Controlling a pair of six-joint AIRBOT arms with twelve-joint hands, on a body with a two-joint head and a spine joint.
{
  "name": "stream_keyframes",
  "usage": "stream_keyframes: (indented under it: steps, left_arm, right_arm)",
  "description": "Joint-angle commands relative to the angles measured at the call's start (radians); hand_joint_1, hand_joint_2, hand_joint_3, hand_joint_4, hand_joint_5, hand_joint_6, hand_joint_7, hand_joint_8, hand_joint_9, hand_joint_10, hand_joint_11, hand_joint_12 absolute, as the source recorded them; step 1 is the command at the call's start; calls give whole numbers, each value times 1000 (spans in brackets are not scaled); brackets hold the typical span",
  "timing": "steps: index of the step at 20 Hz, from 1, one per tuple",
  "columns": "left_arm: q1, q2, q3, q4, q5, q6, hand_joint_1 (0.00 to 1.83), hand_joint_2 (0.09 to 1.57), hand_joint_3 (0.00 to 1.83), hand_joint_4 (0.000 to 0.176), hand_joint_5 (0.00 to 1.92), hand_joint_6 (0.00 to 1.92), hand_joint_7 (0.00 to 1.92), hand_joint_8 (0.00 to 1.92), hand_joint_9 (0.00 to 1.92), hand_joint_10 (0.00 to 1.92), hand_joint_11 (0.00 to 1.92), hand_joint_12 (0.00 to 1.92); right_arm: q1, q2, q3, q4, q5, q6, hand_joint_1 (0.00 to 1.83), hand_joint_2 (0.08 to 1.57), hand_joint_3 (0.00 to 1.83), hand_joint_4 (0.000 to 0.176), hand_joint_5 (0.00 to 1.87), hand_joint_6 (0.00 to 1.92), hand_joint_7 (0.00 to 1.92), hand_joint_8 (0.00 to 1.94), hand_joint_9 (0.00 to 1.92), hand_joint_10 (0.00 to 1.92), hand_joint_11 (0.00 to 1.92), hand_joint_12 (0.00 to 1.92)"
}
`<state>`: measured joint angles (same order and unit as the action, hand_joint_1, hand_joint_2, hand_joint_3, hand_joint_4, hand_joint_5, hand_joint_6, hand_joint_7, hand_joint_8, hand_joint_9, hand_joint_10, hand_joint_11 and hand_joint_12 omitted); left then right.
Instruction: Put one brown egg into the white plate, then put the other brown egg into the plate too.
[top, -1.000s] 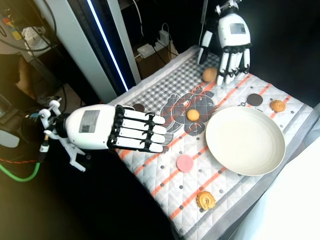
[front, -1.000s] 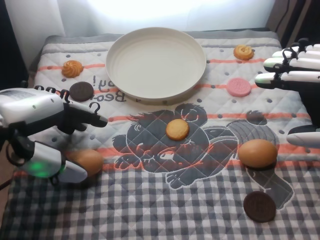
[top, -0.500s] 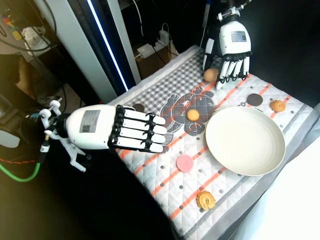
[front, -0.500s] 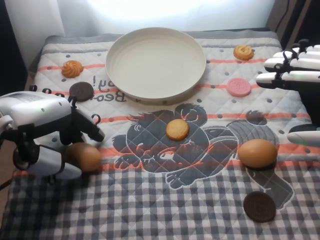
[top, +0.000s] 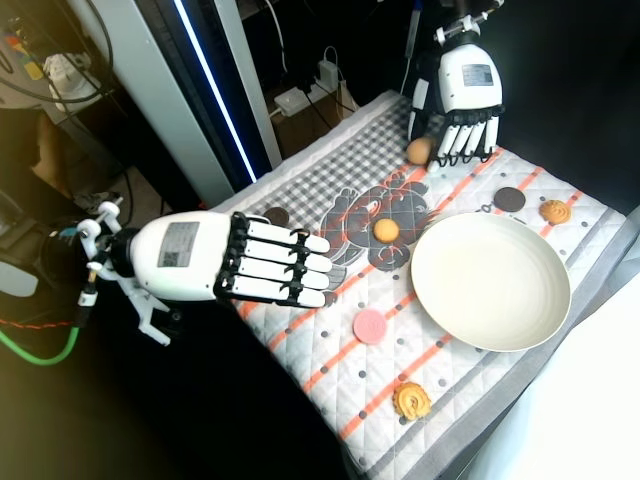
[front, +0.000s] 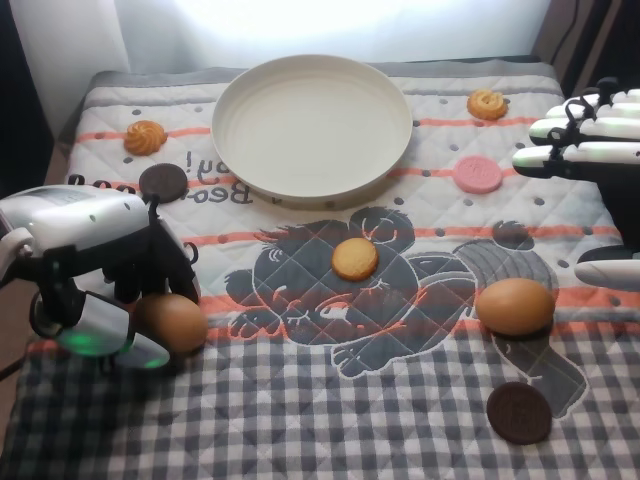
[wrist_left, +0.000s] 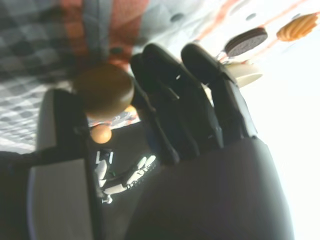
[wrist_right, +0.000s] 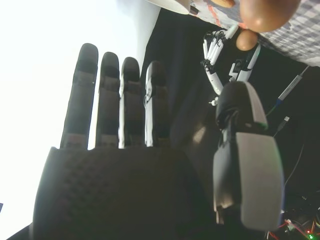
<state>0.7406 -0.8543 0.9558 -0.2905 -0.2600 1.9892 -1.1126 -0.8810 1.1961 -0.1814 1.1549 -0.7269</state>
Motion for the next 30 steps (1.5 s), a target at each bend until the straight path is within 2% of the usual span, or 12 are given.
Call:
stream_keyframes:
  steps: [1, 5, 7, 8, 11, 14, 15, 16, 17, 23, 26, 30]
  left_arm:
    - [-11, -9, 13, -11, -82, 11, 1272, 1093, 0, 0, 1187, 343, 965, 1249, 823, 1231, 645, 1461]
    - [-109, -70, 82, -41, -151, 11, 1252, 1138, 1, 0, 1061, 542, 883, 1389, 731, 1458, 590, 1650]
    - [-189, -129, 146, -42, -151, 11, 1166, 1087, 1, 0, 1046, 843, 815, 1143, 694, 1501, 543, 1710]
    - [-229, -161, 182, -44, -147, 11, 1235, 1127, 2, 0, 1029, 666, 882, 1319, 735, 1346, 544, 1630]
    - [-307, -252, 304, -91, -103, 11, 1252, 1120, 0, 0, 989, 743, 982, 1202, 857, 1160, 589, 1560]
    - [-360, -343, 424, -123, -39, 11, 1085, 1118, 0, 0, 977, 975, 910, 1041, 791, 1489, 597, 1775]
    - [-375, -380, 475, -142, -12, 11, 1042, 1113, 0, 103, 975, 979, 886, 1032, 777, 1517, 565, 1823]
    - [-383, -414, 522, -162, 14, 11, 965, 1031, 0, 11, 865, 370, 831, 958, 716, 1453, 468, 1787]
    - [-385, -434, 550, -177, 31, 11, 939, 990, 0, 0, 860, 112, 833, 838, 701, 1355, 445, 1721]
    - [-375, -472, 588, -214, 52, 11, 774, 938, 0, 100, 392, 0, 608, 7, 578, 225, 47, 1226]
    - [-346, -443, 536, -217, 10, 11, 719, 900, 0, 166, 240, 0, 422, 0, 485, 14, 59, 892]
    - [-258, -310, 372, -92, -145, -210, 669, 875, 0, 176, 145, 2, 206, 1, 249, 0, 0, 571]
  right_arm:
    - [7, -2, 3, 35, 114, 3, 417, 1158, 2, 47, 442, 6, 405, 7, 400, 8, 415, 70]
    - [7, -2, 3, 36, 114, 3, 443, 1156, 0, 52, 447, 4, 410, 5, 398, 3, 415, 58]
    - [7, -4, 5, 35, 114, 3, 421, 1158, 1, 64, 441, 0, 410, 3, 393, 0, 413, 50]
    - [10, -6, 6, 35, 114, 3, 438, 1159, 1, 61, 442, 1, 413, 3, 397, 2, 418, 50]
    - [17, -11, 10, 32, 114, 3, 449, 1161, 2, 58, 447, 2, 413, 2, 405, 4, 429, 51]
    - [27, -18, 16, 24, 114, 3, 453, 1162, 1, 53, 447, 1, 413, 1, 411, 5, 437, 51]
    - [29, -22, 19, 23, 114, 3, 471, 1161, 0, 56, 449, 2, 420, 3, 416, 6, 440, 51]
    - [34, -28, 24, 18, 114, 3, 486, 1158, 0, 61, 452, 2, 422, 3, 418, 6, 438, 47]
    - [40, -34, 29, 11, 114, 3, 478, 1159, 0, 65, 450, 1, 421, 2, 419, 4, 440, 46]
    - [62, -54, 44, -14, 113, 3, 444, 1164, 1, 67, 462, 3, 426, 1, 425, 5, 460, 44]
    - [64, -55, 44, -24, 114, 3, 459, 1162, 0, 61, 446, 0, 414, 0, 423, 3, 453, 38]
    - [68, -55, 41, -33, 114, 3, 559, 1128, 0, 55, 412, 0, 419, 1, 435, 3, 456, 33]
